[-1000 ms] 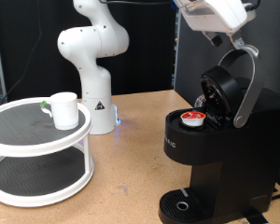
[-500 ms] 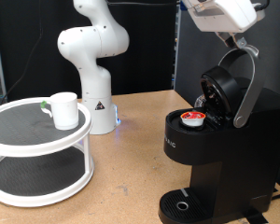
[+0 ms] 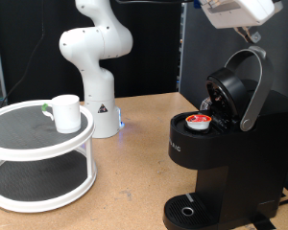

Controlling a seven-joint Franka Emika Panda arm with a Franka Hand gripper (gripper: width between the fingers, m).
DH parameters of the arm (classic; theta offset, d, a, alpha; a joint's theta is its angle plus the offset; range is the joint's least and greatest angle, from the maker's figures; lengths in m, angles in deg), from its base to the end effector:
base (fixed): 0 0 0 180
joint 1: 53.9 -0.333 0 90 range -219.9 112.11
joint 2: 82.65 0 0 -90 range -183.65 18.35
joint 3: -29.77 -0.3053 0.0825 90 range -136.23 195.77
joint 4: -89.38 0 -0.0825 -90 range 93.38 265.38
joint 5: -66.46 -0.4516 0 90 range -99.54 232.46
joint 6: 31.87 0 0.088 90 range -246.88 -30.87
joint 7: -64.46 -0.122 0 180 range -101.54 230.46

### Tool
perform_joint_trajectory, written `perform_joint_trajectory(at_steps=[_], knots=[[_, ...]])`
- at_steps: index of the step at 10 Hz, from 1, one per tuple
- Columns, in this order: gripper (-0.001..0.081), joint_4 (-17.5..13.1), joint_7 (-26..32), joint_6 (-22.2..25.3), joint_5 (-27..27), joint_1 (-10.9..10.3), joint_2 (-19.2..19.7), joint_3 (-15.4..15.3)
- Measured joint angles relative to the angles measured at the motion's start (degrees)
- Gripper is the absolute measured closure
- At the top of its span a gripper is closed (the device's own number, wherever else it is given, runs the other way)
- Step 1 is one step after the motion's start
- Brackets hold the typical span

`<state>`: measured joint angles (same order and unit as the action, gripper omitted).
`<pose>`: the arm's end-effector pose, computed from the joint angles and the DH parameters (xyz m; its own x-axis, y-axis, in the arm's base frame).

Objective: Make a cup of coffee with the keurig machine

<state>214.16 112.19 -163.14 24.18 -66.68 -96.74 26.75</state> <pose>0.5572 0.1823 0.4912 0.6670 0.4542 0.5907 0.6943 -0.6665 -0.2715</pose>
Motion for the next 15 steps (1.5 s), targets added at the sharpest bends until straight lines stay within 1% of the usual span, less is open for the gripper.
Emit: perform_joint_trajectory(at_steps=[4,6,8,10,13,15], knots=[[0.0799,1.06,-2.11,-4.35,1.22,-0.09,0.45,-4.15],[0.0799,1.66,-2.28,-4.78,1.26,-0.09,0.56,-5.01],[0.0799,2.12,-2.14,-4.7,1.18,0.12,0.52,-4.81],[0.0799,2.19,-2.15,-3.41,1.97,0.99,0.01,-4.19],[0.0799,2.1,-2.19,0.33,6.36,3.35,-1.61,-2.69],[0.0799,2.14,-1.7,3.14,11.43,5.39,-2.41,-1.59]])
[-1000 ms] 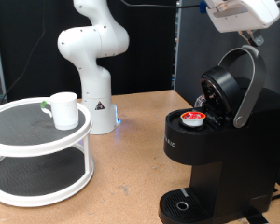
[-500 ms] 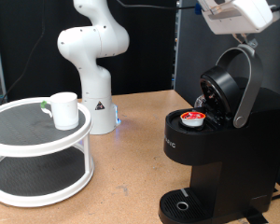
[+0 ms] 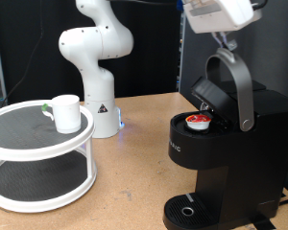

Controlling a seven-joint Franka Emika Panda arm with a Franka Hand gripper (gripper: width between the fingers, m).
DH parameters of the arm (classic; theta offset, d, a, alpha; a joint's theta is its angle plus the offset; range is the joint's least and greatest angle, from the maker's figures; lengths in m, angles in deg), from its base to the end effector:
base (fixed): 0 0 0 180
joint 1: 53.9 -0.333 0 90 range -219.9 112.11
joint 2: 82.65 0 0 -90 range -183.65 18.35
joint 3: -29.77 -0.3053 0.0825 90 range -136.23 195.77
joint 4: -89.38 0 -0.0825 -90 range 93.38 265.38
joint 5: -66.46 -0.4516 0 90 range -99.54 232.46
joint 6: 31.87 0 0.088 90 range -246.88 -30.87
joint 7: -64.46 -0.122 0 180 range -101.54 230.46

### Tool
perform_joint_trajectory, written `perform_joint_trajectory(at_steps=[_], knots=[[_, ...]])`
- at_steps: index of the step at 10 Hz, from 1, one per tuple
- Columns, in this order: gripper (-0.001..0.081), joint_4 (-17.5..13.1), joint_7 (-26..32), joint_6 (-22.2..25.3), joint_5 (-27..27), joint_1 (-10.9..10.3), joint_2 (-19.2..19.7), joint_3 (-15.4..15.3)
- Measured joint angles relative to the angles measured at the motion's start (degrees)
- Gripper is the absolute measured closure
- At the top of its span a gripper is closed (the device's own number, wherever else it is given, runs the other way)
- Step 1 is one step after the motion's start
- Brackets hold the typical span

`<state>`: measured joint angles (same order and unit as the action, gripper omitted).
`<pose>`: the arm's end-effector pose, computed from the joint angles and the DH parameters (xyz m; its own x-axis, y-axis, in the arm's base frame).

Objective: Make a cup of coffee with the keurig machine

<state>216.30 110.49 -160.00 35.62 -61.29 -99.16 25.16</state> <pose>0.5504 0.1404 0.4841 0.6692 0.5583 0.4904 0.6974 -0.6998 -0.1550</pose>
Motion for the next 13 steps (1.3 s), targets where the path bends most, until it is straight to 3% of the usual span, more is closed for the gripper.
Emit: perform_joint_trajectory(at_steps=[3,7,13], knots=[[0.0799,1.25,1.84,1.28,8.36,2.72,-0.36,0.68],[0.0799,3.86,5.12,-0.78,13.35,3.96,-0.42,1.17],[0.0799,14.24,10.27,-10.64,14.7,5.24,0.26,2.18]])
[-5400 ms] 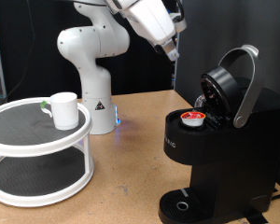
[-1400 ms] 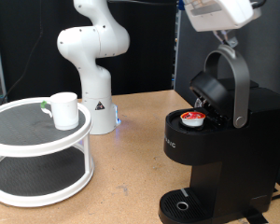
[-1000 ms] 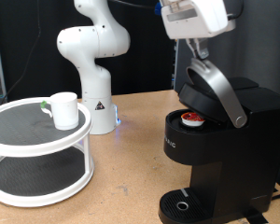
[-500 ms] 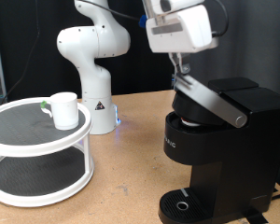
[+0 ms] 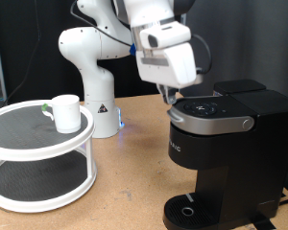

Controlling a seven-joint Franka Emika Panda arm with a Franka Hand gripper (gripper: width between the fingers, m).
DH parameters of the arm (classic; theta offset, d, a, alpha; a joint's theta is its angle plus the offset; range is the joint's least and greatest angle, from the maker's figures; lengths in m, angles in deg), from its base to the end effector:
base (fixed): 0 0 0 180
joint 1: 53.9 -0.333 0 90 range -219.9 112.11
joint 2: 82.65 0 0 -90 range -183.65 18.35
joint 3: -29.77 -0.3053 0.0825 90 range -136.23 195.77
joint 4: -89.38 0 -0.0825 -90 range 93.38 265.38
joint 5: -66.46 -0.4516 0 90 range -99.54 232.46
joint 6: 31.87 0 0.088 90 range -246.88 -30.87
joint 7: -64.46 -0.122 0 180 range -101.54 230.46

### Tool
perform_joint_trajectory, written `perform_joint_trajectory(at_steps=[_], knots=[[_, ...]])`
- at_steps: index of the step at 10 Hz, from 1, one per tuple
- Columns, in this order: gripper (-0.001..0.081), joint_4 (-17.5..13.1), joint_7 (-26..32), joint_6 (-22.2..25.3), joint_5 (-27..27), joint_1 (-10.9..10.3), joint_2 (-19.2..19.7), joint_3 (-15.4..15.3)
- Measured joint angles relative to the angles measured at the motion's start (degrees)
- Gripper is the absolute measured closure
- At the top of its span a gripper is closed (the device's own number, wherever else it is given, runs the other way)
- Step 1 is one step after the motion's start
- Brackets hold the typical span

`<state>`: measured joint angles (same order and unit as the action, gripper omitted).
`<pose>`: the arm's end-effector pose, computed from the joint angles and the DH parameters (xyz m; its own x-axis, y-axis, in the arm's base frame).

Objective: Make a cup of coffee with the keurig machine

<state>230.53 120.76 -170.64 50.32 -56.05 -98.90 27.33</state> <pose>0.5244 0.0455 0.3614 0.6058 0.7365 0.3009 0.7585 -0.6488 0.0610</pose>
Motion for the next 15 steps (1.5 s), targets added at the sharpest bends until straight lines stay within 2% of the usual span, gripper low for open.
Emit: perform_joint_trajectory(at_steps=[3,6,7,8,10,11,12,15], knots=[[0.0799,4.72,1.79,-4.88,-0.49,0.02,1.08,0.75],[0.0799,6.61,5.07,-8.24,-3.44,-0.03,2.52,1.12],[0.0799,6.95,7.6,-9.0,-6.42,-0.28,2.53,1.42],[0.0799,7.3,11.67,-10.25,-11.82,-1.15,2.5,2.26],[0.0799,6.81,17.53,-9.7,-21.46,-2.44,1.8,4.16],[0.0799,5.91,17.72,-7.54,-23.39,-2.44,0.92,4.85],[0.0799,4.7,16.7,-4.76,-23.75,-2.23,-0.02,5.41],[0.0799,-0.55,8.18,1.72,-23.0,-2.02,-1.64,5.46]])
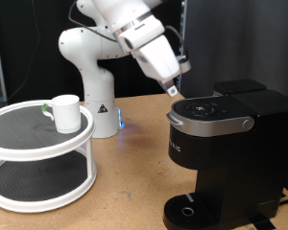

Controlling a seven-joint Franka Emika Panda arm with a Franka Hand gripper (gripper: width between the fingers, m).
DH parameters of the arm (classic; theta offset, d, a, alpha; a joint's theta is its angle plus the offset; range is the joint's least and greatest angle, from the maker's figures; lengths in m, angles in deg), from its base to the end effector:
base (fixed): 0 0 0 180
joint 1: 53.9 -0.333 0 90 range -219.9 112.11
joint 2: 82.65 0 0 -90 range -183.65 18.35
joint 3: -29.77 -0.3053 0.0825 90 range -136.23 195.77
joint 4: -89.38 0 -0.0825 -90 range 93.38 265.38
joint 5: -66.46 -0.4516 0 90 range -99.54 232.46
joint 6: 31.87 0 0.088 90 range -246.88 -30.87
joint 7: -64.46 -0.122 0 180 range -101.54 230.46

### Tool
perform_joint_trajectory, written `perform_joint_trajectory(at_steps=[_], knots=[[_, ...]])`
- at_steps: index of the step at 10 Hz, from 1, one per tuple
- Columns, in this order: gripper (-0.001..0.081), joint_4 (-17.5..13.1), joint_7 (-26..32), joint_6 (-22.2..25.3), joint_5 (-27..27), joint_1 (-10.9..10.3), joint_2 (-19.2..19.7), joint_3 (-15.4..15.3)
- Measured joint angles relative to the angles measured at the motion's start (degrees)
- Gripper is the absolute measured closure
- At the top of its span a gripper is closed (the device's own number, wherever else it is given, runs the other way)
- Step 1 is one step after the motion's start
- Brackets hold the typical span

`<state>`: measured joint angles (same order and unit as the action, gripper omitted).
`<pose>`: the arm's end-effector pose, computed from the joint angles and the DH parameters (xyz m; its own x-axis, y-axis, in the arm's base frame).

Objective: Make a cup of coffee with the keurig machine

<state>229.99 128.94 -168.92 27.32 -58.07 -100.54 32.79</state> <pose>0.5266 0.0229 0.3813 0.6760 0.5077 0.5341 0.6640 -0.7341 -0.1425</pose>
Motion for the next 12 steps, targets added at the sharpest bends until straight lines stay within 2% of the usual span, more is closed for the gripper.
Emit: perform_joint_trajectory(at_steps=[2,3,5,6,7,8,9,10,11,12], knots=[[0.0799,-2.72,-2.59,3.69,1.12,0.29,0.03,0.01],[0.0799,-2.53,-2.59,3.3,1.11,0.29,0.04,-0.01],[0.0799,-0.61,-7.35,-6.87,-7.8,-0.29,0.03,-1.26],[0.0799,-0.04,-11.66,-8.93,-10.94,-0.32,-0.08,-1.63],[0.0799,0.28,-15.63,-8.5,-11.35,-0.03,-0.47,-1.59],[0.0799,0.53,-17.06,-6.28,-11.35,0.28,-1.16,-1.06],[0.0799,1.07,-17.23,-4.05,-11.36,0.45,-2.44,-0.12],[0.0799,1.07,-17.2,-4.41,-11.28,0.44,-2.3,-0.24],[0.0799,1.22,-15.23,-4.52,-13.81,0.22,-2.34,0.05],[0.0799,1.75,-10.31,-5.15,-21.7,-0.5,-3.02,1.21]])
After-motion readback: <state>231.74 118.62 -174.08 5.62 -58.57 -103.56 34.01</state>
